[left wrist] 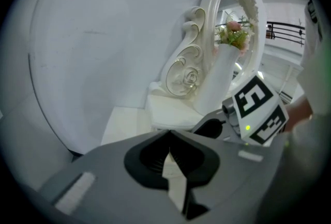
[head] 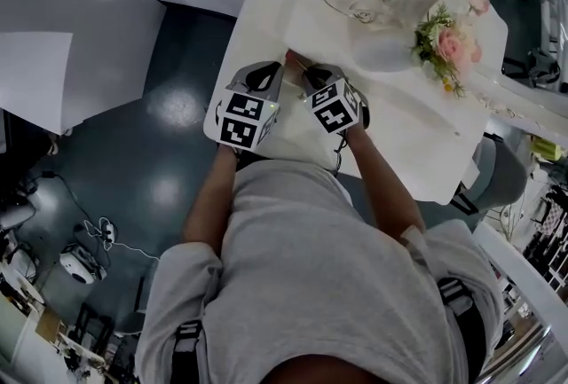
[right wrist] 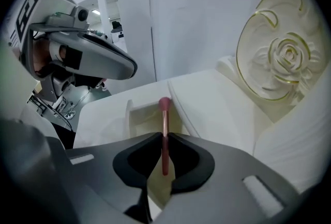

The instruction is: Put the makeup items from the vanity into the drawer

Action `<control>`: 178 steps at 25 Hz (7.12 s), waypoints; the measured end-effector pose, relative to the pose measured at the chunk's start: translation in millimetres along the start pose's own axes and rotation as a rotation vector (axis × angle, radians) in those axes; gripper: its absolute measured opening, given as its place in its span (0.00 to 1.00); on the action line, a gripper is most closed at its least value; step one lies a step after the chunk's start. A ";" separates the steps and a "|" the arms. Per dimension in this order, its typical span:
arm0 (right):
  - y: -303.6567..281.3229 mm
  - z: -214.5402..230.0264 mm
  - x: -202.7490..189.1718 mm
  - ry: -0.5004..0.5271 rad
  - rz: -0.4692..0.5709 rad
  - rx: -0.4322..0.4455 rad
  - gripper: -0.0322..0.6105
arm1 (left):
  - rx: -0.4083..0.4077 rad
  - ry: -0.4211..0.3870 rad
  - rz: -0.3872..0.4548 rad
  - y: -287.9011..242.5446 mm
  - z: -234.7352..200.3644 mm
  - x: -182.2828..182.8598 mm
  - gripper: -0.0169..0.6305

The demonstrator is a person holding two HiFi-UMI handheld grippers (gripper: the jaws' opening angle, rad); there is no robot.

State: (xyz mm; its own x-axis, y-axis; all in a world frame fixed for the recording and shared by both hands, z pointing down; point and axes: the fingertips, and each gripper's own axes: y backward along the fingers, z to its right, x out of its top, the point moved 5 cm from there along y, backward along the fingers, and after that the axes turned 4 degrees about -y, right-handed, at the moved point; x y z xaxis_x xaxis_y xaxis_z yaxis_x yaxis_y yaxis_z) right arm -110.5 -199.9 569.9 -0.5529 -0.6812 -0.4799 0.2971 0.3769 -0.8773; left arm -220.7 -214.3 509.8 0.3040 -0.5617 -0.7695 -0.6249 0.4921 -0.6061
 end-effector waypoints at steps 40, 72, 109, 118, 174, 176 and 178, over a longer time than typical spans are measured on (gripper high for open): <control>25.5 -3.4 -7.9 -0.127 0.138 0.007 0.15 | 0.004 -0.082 -0.023 15.6 37.3 -6.6 0.03; 138.7 28.1 -179.0 -0.630 0.322 -0.170 0.05 | -0.370 -0.372 -0.130 -55.5 221.7 -12.9 0.03; 207.4 52.0 -327.4 -0.784 0.455 -0.228 0.05 | -0.613 -1.392 -0.596 -101.1 353.0 -104.6 0.35; 213.9 58.6 -342.2 -0.763 0.445 -0.228 0.05 | -0.537 -1.400 -0.607 -120.0 353.7 -117.7 0.36; 132.2 14.5 -112.1 -0.390 0.429 0.041 0.05 | -0.088 -0.979 -0.372 -37.2 161.0 -8.6 0.24; 129.4 14.7 -104.0 -0.391 0.428 0.038 0.05 | -0.095 -0.991 -0.372 -35.6 154.1 -4.9 0.24; 126.4 15.1 -95.4 -0.397 0.427 0.034 0.05 | -0.103 -1.010 -0.379 -33.7 145.4 -1.4 0.24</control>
State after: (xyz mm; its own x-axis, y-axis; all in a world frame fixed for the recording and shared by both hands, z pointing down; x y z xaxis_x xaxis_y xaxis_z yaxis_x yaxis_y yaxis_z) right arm -8.5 -96.8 504.6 -0.0466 -0.6585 -0.7511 0.4585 0.6540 -0.6018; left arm -95.5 -133.4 502.0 0.9125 0.1646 -0.3744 -0.4084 0.3173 -0.8559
